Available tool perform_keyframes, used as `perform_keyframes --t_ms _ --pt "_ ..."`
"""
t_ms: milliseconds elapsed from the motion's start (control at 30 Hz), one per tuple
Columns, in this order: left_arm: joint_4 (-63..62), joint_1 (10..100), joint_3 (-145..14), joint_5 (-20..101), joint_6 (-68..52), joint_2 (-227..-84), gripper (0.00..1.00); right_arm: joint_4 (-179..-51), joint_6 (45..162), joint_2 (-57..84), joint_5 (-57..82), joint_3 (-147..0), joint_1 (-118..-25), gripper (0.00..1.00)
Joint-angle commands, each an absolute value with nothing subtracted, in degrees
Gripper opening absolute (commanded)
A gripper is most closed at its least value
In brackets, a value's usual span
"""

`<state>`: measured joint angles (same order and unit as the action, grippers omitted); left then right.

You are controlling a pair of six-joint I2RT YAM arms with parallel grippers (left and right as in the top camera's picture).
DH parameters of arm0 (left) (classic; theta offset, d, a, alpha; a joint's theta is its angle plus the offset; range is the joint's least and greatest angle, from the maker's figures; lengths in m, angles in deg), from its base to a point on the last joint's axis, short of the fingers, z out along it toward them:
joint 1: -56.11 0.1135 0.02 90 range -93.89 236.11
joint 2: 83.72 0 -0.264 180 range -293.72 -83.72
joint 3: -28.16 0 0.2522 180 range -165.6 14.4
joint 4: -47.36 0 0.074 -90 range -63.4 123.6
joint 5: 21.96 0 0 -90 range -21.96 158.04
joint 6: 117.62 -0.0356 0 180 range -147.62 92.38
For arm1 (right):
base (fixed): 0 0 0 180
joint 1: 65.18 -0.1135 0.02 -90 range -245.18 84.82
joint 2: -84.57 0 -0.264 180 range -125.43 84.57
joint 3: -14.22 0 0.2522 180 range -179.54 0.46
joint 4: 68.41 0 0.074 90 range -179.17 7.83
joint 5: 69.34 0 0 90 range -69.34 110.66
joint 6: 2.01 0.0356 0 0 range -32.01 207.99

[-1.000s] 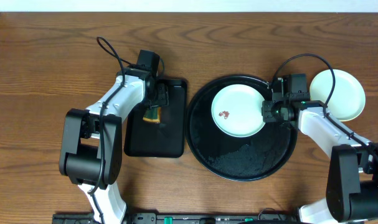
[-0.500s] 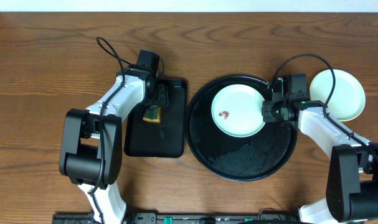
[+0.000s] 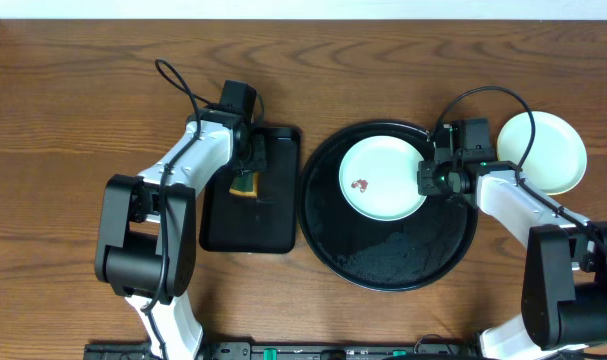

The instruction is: Clean dirty plates on tray and stack at the side

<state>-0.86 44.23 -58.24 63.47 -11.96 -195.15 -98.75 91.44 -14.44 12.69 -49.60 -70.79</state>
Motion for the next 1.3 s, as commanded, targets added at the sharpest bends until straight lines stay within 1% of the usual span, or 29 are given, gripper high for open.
perform_keyframes --t_ms 0,33,67,167,200,233,267,300,400,433,500,533,667,700,767,900,933,967,1000,1267 --pt "-0.9 44.2 -57.8 63.6 -12.4 -193.3 0.32 -99.2 91.1 -15.2 14.0 -49.2 -71.1 0.01" --pt "-0.9 44.2 -57.8 63.6 -12.4 -193.3 0.19 -99.1 91.1 -15.2 14.0 -49.2 -71.1 0.01" --pt "-1.0 44.2 -57.8 63.6 -12.4 -193.3 0.08 -99.1 91.1 -15.2 14.0 -49.2 -71.1 0.01" --pt "-1.0 44.2 -57.8 63.6 -12.4 -193.3 0.08 -98.8 91.1 -15.2 14.0 -49.2 -71.1 0.01" --pt "-1.0 44.2 -57.8 63.6 -12.4 -193.3 0.12 -98.8 91.1 -15.2 14.0 -49.2 -71.1 0.01" --pt "-1.0 44.2 -57.8 63.6 -12.4 -193.3 0.37 -98.8 91.1 -15.2 14.0 -49.2 -71.1 0.01" --pt "-1.1 44.2 -57.8 63.6 -12.4 -193.3 0.51 -98.7 91.1 -15.2 14.0 -49.2 -71.1 0.01" --pt "-1.4 44.2 -57.8 63.6 -12.4 -193.3 0.54 -98.7 91.2 -15.2 14.0 -49.2 -71.1 0.02" --pt "-2.8 44.2 -57.8 63.6 -12.3 -193.3 0.54 -98.8 91.2 -15.2 14.0 -49.2 -71.1 0.02" --pt "-3.3 44.2 -57.8 63.6 -12.4 -193.3 0.53 -98.8 91.1 -15.2 14.0 -49.2 -71.1 0.02" --pt "-4.1 44.2 -57.8 63.6 -12.3 -193.3 0.46 -98.8 91.2 -15.2 13.9 -49.2 -71.1 0.02" --pt "-4.5 44.2 -57.8 63.6 -12.3 -193.3 0.45 -98.8 91.2 -15.2 13.9 -49.2 -71.1 0.02" --pt "-6.0 44.1 -57.8 63.6 -12.4 -193.3 0.44 -98.9 91.1 -15.2 14.0 -49.2 -71.1 0.01" --pt "-6.1 44.1 -57.8 63.6 -12.4 -193.3 0.43 -98.9 91.1 -15.2 14.0 -49.2 -71.1 0.01" --pt "-6.0 44.1 -57.8 63.6 -12.4 -193.3 0.37 -98.9 91.2 -15.2 14.0 -49.2 -71.1 0.01" --pt "-5.8 44.2 -57.8 63.6 -12.4 -193.3 0.35 -98.8 91.1 -15.2 14.0 -49.2 -71.1 0.01" --pt "-5.8 44.2 -57.8 63.6 -12.4 -193.3 0.31 -98.8 91.1 -15.2 14.0 -49.2 -71.1 0.01" --pt "-5.7 44.2 -57.8 63.6 -12.4 -193.3 0.22 -98.8 91.1 -15.2 14.0 -49.2 -71.1 0.01" --pt "-5.6 44.2 -57.8 63.6 -12.4 -193.3 0.08 -98.8 91.1 -15.2 14.0 -49.2 -71.1 0.01" --pt "-6.4 44.2 -60.2 65.1 -12.6 -190.1 0.07 -98.6 91.1 -15.2 14.0 -49.2 -71.1 0.01"
